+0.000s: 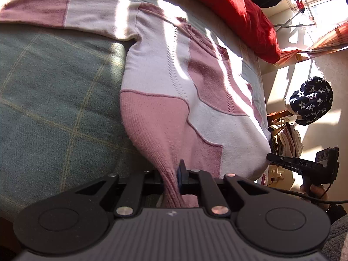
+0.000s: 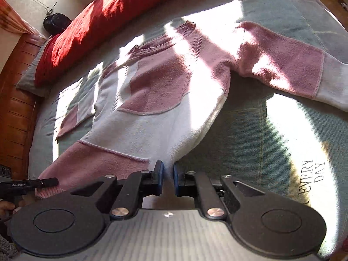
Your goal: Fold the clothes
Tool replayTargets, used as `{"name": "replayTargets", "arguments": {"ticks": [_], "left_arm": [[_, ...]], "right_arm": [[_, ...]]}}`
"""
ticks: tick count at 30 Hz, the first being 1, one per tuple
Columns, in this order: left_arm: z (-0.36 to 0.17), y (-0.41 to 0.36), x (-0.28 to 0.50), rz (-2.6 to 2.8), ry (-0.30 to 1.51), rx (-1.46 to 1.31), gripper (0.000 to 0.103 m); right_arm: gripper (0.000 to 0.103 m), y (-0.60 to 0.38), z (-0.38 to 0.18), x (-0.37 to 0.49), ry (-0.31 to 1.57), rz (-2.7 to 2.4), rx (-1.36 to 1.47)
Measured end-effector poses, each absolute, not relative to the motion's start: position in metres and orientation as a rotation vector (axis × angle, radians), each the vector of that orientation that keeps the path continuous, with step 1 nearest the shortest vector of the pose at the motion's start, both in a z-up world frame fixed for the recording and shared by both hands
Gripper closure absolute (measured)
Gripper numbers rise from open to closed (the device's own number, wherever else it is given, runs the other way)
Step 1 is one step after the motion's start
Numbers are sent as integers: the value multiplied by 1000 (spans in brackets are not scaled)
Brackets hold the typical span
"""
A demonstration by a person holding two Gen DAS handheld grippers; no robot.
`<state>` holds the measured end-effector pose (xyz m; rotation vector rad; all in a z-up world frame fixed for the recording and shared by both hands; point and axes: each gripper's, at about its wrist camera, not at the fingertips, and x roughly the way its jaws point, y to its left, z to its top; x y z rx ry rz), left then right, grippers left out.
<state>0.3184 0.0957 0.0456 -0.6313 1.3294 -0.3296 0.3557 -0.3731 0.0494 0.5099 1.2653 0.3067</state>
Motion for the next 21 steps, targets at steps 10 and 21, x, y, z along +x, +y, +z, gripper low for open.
{"name": "replayTargets", "arguments": {"ticks": [10, 21], "left_arm": [[8, 101, 298, -183, 1461, -455, 91], [-13, 117, 311, -141, 1395, -444, 59]], "right_arm": [[84, -371, 14, 315, 1394, 290, 402], [48, -395, -57, 274, 1423, 173, 599]]}}
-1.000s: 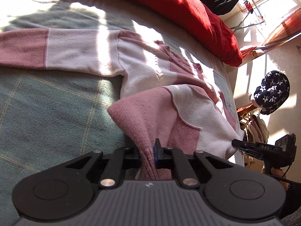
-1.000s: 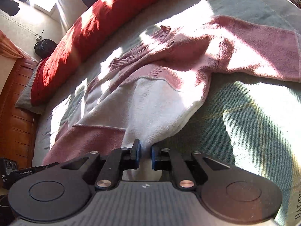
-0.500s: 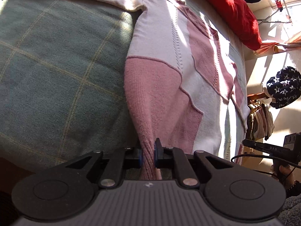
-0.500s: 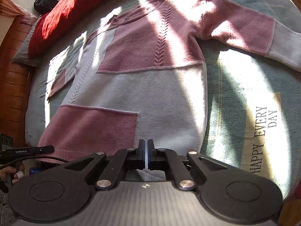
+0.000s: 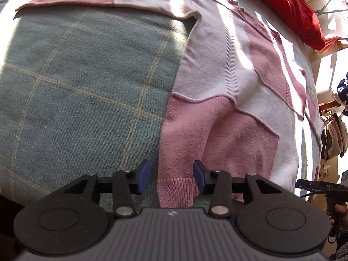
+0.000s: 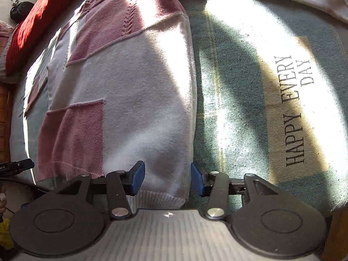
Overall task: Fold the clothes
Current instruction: 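Hold the hem with both tools and pull it to straighten the body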
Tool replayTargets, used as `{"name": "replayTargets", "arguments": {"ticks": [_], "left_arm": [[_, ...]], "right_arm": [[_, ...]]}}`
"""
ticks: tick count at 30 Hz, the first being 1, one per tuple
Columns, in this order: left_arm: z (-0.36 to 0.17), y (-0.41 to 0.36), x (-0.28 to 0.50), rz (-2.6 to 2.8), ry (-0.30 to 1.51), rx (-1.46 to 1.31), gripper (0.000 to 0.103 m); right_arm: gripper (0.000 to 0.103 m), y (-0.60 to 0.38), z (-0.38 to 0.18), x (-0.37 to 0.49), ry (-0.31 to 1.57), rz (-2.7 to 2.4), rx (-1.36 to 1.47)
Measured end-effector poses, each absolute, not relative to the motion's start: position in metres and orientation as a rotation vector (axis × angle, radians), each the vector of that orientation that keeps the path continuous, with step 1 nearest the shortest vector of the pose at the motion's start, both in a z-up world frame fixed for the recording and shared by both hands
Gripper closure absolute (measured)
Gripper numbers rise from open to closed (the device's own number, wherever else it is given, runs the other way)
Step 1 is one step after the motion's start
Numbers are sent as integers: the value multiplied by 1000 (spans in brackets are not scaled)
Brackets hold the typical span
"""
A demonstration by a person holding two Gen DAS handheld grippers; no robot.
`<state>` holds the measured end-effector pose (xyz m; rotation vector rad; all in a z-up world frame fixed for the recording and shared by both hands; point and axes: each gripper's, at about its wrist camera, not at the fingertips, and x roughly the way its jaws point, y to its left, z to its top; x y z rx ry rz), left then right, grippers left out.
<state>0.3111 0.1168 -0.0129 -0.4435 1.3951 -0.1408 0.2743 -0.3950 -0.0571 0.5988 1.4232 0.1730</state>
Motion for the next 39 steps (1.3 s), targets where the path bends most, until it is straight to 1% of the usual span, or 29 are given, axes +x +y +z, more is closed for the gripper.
{"name": "replayTargets", "arguments": {"ticks": [2, 4, 5, 7, 13, 14, 16, 21, 22, 23, 24, 25, 26, 31, 35, 39], "left_arm": [[-23, 117, 313, -152, 1398, -469, 59], [-32, 114, 314, -165, 1399, -459, 58], [-36, 112, 313, -165, 1401, -444, 57], [-44, 109, 314, -166, 1418, -447, 56], [-60, 97, 315, -229, 1456, -477, 55], [-61, 97, 315, -232, 1454, -478, 54], [-61, 97, 315, -238, 1450, -479, 54], [-70, 100, 314, -231, 1456, -530, 46], [-72, 98, 316, -232, 1455, -539, 46], [-71, 94, 317, -243, 1448, -523, 47], [-70, 90, 318, -258, 1437, -493, 64], [-68, 86, 318, -273, 1427, -462, 86], [-64, 82, 318, -281, 1416, -434, 93], [-31, 85, 312, -310, 1387, -420, 96], [0, 94, 304, -333, 1398, -400, 96], [5, 100, 291, -331, 1460, -391, 96]], "right_arm": [[44, -396, -68, 269, 1409, 157, 659], [44, -394, -76, 268, 1396, 161, 704], [41, -392, -78, 268, 1391, 171, 716], [39, -386, -78, 271, 1387, 192, 706], [39, -385, -79, 269, 1373, 223, 711], [42, -386, -80, 268, 1371, 213, 718], [42, -387, -80, 265, 1368, 194, 724], [40, -379, -81, 259, 1359, 172, 766], [41, -377, -83, 259, 1353, 176, 788], [45, -372, -82, 262, 1355, 181, 766], [65, -368, -80, 264, 1358, 187, 735], [82, -363, -78, 267, 1361, 194, 704], [91, -361, -75, 268, 1366, 200, 679], [92, -359, -43, 271, 1380, 268, 546], [92, -365, -17, 277, 1440, 290, 448], [91, -371, -4, 276, 1513, 300, 390]]}}
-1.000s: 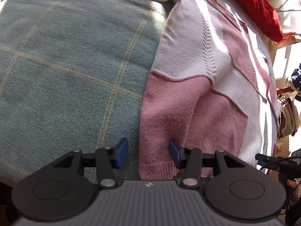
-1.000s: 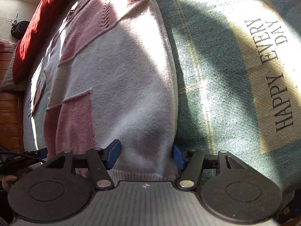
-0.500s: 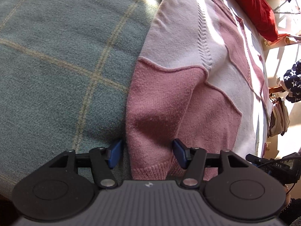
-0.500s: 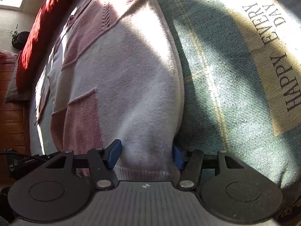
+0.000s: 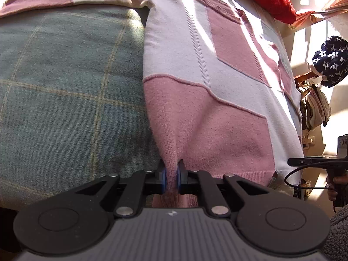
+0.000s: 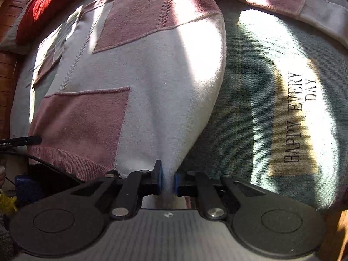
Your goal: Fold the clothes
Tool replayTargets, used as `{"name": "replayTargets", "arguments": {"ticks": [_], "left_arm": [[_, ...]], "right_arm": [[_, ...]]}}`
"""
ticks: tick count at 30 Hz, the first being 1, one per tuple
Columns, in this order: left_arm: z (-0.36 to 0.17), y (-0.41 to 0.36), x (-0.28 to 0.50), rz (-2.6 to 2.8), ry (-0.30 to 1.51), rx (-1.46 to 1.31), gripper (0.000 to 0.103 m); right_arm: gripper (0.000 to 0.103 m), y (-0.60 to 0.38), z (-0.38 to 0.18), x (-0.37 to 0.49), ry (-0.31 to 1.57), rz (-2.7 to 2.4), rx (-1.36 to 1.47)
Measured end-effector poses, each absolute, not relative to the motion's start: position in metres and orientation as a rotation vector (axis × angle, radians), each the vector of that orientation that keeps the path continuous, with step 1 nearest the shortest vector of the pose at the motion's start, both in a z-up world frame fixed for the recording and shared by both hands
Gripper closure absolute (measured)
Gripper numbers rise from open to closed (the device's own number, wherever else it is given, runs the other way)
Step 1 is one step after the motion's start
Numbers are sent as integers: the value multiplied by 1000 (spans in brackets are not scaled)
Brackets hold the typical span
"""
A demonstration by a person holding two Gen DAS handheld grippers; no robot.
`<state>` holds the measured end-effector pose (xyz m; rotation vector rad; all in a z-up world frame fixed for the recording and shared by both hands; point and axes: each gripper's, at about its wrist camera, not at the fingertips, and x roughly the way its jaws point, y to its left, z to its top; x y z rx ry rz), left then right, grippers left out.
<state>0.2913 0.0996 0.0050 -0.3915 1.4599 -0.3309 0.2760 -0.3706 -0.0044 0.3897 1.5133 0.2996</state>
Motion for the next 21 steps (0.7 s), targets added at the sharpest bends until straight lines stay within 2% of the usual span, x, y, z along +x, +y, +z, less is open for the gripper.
{"name": "replayTargets", "arguments": {"ticks": [2, 4, 7, 10, 11, 13, 15, 17, 21], "left_arm": [[-6, 104, 287, -307, 1502, -394, 94], [-16, 108, 283, -271, 1541, -392, 89], [-16, 114, 282, -240, 1555, -324, 91], [1, 114, 291, -228, 1490, -212, 90], [6, 113, 298, -237, 1460, -182, 88], [13, 104, 317, -274, 1390, -126, 80], [17, 81, 343, -333, 1305, -56, 75], [17, 54, 368, -398, 1224, 12, 72], [1, 16, 414, -457, 1085, 82, 68]], "right_arm": [[89, -371, -12, 269, 1574, 291, 385], [75, -370, -22, 262, 1643, 260, 344], [73, -373, -28, 257, 1661, 199, 268], [60, -388, -16, 266, 1570, 145, 288], [56, -389, -11, 271, 1533, 137, 272], [54, -388, -4, 284, 1448, 137, 224], [46, -384, 0, 306, 1366, 151, 187], [42, -377, 1, 331, 1286, 174, 149], [42, -389, -10, 381, 1168, 152, 181]]}}
